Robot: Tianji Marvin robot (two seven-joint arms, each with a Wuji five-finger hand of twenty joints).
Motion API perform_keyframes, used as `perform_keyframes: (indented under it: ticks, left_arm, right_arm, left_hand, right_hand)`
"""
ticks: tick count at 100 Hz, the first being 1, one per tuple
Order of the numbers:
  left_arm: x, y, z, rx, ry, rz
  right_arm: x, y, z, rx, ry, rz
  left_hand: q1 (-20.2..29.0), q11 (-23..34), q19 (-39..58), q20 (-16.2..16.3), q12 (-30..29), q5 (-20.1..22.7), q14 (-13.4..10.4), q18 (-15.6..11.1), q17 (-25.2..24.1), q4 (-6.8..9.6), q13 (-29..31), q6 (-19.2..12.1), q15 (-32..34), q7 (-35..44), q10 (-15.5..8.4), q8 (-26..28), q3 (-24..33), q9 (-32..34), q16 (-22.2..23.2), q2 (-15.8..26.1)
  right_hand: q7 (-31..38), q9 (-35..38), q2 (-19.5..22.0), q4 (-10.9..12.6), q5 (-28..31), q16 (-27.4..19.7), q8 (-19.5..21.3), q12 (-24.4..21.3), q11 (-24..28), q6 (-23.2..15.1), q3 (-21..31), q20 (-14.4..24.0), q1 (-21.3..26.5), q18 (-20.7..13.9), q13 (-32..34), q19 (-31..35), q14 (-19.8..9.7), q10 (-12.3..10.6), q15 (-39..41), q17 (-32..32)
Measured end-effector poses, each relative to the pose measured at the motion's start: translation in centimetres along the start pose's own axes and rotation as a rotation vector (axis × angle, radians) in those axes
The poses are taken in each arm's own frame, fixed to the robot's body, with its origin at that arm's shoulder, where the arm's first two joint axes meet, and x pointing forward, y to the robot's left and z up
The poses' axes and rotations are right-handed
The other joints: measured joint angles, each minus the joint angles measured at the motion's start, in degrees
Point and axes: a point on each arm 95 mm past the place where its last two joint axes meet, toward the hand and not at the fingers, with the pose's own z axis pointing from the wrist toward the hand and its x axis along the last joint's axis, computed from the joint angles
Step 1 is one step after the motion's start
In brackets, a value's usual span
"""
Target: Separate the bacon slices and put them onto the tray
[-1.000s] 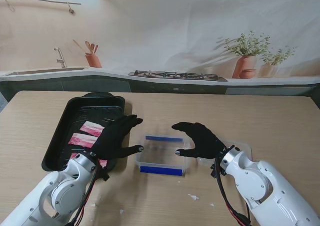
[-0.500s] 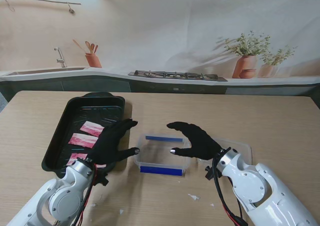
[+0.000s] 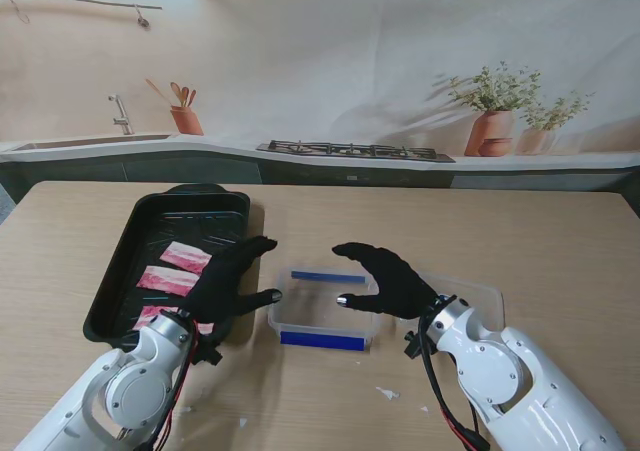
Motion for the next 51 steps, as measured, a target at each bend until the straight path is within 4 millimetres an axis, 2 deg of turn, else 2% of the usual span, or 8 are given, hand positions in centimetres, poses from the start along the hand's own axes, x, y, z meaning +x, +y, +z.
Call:
perform_keyframes:
  ticks: [51]
  left_arm:
    - [-0.32, -0.23, -0.67, 0.015, -0.007, 0.013]
  right_arm:
    - [0.30, 0.02, -0.19, -0.003, 0.003, -0.002]
  left_hand:
    - [0.0, 0.0, 0.0, 0.0, 0.0, 0.0, 0.0, 0.0, 0.0, 0.02, 0.0, 0.0, 0.0, 0.0, 0.0, 0.0, -0.7, 0.0, 0.0, 0.0]
  right_hand:
    - [0.0, 0.0, 0.0, 0.0, 0.0, 0.0, 0.0, 0.0, 0.0, 0.0, -0.6, 0.0, 0.7, 0.0, 0.0, 0.0, 0.0, 0.0, 0.0, -0.1]
